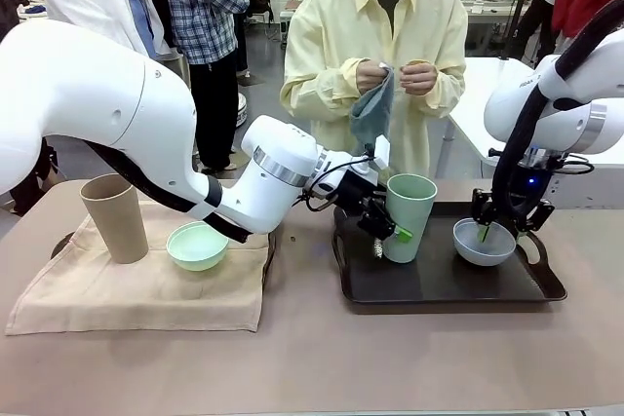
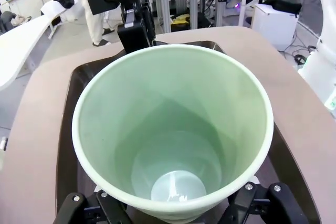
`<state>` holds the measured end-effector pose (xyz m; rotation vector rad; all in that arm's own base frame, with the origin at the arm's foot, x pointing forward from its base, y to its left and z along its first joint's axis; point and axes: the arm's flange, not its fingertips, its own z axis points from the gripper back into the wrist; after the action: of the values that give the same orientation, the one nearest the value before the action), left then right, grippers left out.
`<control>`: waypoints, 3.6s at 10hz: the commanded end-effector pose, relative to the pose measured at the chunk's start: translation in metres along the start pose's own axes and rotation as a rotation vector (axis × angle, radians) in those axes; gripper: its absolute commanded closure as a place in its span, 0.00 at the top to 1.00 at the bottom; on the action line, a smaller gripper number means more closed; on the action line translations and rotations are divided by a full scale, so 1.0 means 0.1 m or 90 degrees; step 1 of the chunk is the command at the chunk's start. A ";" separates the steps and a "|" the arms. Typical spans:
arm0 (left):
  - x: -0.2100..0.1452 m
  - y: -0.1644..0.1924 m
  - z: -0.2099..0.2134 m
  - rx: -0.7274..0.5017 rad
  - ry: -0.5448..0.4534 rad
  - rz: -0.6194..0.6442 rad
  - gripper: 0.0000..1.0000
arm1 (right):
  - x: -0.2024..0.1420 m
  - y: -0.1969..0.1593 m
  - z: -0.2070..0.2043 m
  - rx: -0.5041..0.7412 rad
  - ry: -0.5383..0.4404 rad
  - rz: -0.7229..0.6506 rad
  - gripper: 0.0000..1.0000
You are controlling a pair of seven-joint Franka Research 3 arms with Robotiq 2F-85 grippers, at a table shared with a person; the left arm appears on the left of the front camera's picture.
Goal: Set up a tray with a mat and arrange the tableware.
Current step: Pick up the Picnic Bowl and Reusable plastic cup from the Handle tray in front of the human's position and hold them in the air, then place the Picnic Bowl and Reusable plastic cup back onto the Handle tray in front of the human's position.
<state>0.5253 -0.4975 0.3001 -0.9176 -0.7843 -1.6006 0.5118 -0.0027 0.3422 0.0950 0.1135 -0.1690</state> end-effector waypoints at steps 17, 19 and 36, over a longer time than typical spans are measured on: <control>1.68 -0.59 0.65 0.105 0.038 -0.046 0.33 | -1.18 -0.02 1.61 0.000 -0.095 0.039 0.00; 1.98 -0.77 0.80 0.103 0.047 -0.014 0.33 | -1.49 0.00 2.00 0.007 -0.105 0.048 0.00; 2.26 -1.01 1.17 0.153 0.021 0.030 0.33 | -1.54 -0.18 2.15 0.027 0.019 0.022 0.00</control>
<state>0.4166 -0.4814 0.5488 -0.7283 -0.8916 -1.4301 0.3836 -0.0178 0.5741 0.1419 0.1363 -0.1359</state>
